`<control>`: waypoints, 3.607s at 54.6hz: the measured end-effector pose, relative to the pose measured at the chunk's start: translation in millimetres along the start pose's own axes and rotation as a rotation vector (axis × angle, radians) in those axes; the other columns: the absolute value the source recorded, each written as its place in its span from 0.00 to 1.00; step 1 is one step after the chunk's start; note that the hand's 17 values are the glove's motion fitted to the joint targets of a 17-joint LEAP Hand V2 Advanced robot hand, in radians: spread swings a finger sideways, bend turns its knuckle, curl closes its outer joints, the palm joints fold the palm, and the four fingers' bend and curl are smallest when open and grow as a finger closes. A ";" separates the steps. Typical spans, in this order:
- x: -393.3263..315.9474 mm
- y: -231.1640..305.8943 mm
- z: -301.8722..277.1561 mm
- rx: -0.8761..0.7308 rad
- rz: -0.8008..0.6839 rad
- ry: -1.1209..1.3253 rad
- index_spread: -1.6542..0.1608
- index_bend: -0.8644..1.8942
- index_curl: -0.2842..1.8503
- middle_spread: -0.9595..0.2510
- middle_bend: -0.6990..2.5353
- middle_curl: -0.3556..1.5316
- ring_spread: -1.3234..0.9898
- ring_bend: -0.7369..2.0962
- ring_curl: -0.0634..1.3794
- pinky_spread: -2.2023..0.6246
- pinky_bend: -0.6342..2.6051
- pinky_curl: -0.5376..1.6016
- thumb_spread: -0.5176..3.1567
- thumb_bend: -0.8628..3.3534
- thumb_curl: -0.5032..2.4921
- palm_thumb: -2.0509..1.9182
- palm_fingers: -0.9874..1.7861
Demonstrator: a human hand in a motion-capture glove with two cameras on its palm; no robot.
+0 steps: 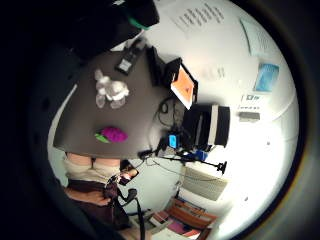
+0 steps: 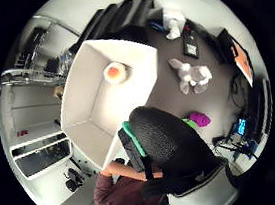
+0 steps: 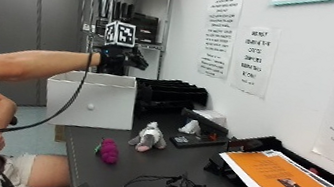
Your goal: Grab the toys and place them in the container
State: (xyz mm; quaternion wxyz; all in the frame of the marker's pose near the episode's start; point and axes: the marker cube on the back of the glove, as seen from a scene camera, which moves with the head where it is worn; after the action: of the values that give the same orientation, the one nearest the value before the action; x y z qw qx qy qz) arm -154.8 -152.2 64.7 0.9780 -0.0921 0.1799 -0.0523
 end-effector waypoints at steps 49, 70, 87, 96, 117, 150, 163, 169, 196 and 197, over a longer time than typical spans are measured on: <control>33.9 51.7 299.7 -0.253 0.041 -0.232 0.77 0.53 0.32 0.56 0.49 0.45 0.44 0.66 0.42 0.67 0.47 0.43 0.42 0.24 0.33 0.64 0.81; 15.1 20.5 60.2 -0.118 -0.054 -0.211 0.77 0.61 0.43 0.62 0.57 0.54 0.44 0.71 0.45 0.66 0.49 0.46 0.34 0.23 0.40 0.65 0.77; -80.7 -2.5 -76.0 0.115 -0.180 -0.119 0.77 0.61 0.49 0.64 0.59 0.56 0.44 0.72 0.46 0.66 0.50 0.47 0.32 0.22 0.44 0.66 0.76; -157.3 -27.3 -88.6 0.169 -0.276 -0.158 0.77 0.61 0.51 0.65 0.59 0.57 0.44 0.73 0.45 0.66 0.50 0.47 0.31 0.21 0.46 0.66 0.76; -269.3 -42.5 -48.9 -0.022 -0.448 -0.223 0.77 0.51 0.55 0.63 0.53 0.55 0.45 0.73 0.44 0.66 0.52 0.48 0.33 0.20 0.48 0.64 0.66; -113.0 -64.1 -71.2 -0.084 -0.151 -0.121 0.78 0.35 0.30 0.78 0.25 0.35 0.58 0.40 0.22 0.79 0.47 0.42 0.49 0.19 0.29 0.50 0.25; -24.3 -91.9 57.6 -0.172 -0.005 -0.117 0.78 0.35 0.27 0.77 0.25 0.33 0.58 0.38 0.23 0.80 0.44 0.41 0.51 0.20 0.27 0.51 0.27; 1.9 -110.1 160.5 -0.243 0.056 -0.082 0.78 0.35 0.26 0.76 0.25 0.32 0.58 0.36 0.22 0.79 0.43 0.40 0.51 0.20 0.27 0.51 0.26; 41.8 -111.1 302.8 0.103 0.178 -0.095 0.77 0.46 0.27 0.63 0.33 0.34 0.53 0.46 0.27 0.75 0.46 0.40 0.46 0.20 0.25 0.50 0.59; 41.3 -110.7 302.2 0.122 0.172 -0.093 0.76 0.48 0.28 0.62 0.36 0.36 0.52 0.46 0.27 0.74 0.44 0.40 0.47 0.20 0.25 0.51 0.63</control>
State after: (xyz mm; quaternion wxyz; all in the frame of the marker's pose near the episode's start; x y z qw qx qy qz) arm -14.9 -217.3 350.1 0.9899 -0.0190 0.1380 0.0251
